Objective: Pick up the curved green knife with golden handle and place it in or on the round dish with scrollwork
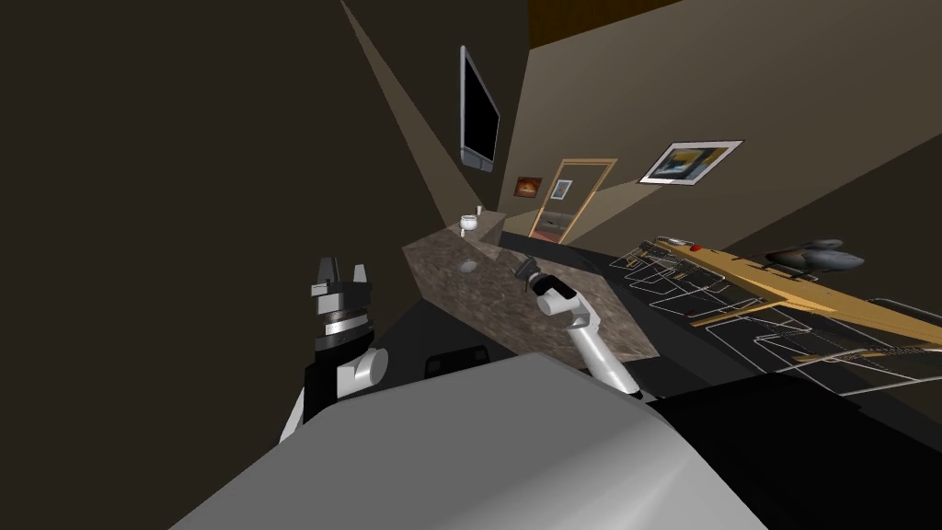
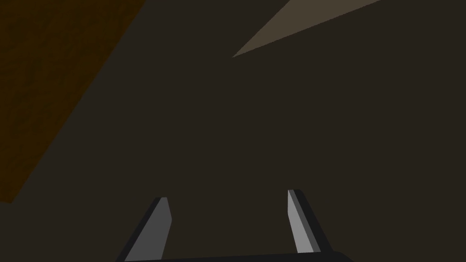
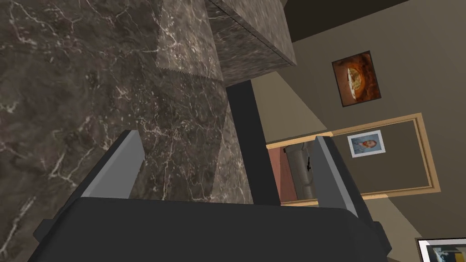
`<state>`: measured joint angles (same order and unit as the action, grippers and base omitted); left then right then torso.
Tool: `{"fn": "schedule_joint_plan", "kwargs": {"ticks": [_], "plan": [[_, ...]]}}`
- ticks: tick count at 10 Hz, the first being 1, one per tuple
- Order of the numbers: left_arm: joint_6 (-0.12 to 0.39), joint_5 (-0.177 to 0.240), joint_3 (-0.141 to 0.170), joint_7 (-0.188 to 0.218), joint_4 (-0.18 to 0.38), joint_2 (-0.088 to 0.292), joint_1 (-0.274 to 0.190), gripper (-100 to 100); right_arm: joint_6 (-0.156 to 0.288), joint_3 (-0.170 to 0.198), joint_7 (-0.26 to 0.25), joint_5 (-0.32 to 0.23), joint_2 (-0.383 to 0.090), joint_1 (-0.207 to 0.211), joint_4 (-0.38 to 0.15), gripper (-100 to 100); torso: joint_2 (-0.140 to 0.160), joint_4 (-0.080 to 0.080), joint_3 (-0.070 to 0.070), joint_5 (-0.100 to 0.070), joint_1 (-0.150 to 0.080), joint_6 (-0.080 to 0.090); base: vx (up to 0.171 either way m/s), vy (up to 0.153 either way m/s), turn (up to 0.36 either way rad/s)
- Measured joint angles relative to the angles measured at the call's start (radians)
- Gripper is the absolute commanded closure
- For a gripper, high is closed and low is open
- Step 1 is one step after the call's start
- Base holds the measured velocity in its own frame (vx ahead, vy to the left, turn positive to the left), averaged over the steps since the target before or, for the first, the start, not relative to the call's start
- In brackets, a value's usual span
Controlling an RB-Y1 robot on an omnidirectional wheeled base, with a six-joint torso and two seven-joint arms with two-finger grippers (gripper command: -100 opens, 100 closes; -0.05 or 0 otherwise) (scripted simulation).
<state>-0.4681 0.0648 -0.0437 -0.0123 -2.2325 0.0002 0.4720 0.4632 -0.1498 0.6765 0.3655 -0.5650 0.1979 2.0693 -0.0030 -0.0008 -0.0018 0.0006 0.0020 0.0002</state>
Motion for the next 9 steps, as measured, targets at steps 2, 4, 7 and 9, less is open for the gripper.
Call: {"fn": "schedule_joint_plan", "kwargs": {"ticks": [2, 4, 7, 9], "plan": [[0.000, 0.000, 0.000, 0.000, 0.000, 0.000, 0.000, 0, 0.046, -0.006, 0.033, 0.010, -0.011, -0.016, -0.018, -100, 0.000, 0.000, 0.000, 0.000, 0.000, 0.000, 0.031, 0.043, -0.021], [0.000, 0.000, 0.000, 0.000, 0.000, 0.000, 0.000, 0, 0.102, -0.025, 0.082, 0.033, -0.037, -0.031, -0.037, -100, -0.001, 0.000, 0.000, 0.000, 0.000, 0.000, 0.058, 0.058, -0.038], [0.000, 0.000, 0.000, 0.000, 0.000, 0.000, 0.000, 0, 0.186, -0.044, 0.150, 0.059, -0.063, -0.055, -0.072, -100, 0.000, 0.000, 0.000, 0.000, -0.001, 0.000, 0.039, 0.047, -0.020], [0.000, 0.000, 0.000, 0.000, 0.000, 0.000, 0.000, 0, 0.243, -0.060, 0.200, 0.072, -0.077, -0.072, -0.093, -100, 0.000, 0.000, 0.000, 0.000, 0.000, 0.000, 0.031, 0.031, -0.013]]}}
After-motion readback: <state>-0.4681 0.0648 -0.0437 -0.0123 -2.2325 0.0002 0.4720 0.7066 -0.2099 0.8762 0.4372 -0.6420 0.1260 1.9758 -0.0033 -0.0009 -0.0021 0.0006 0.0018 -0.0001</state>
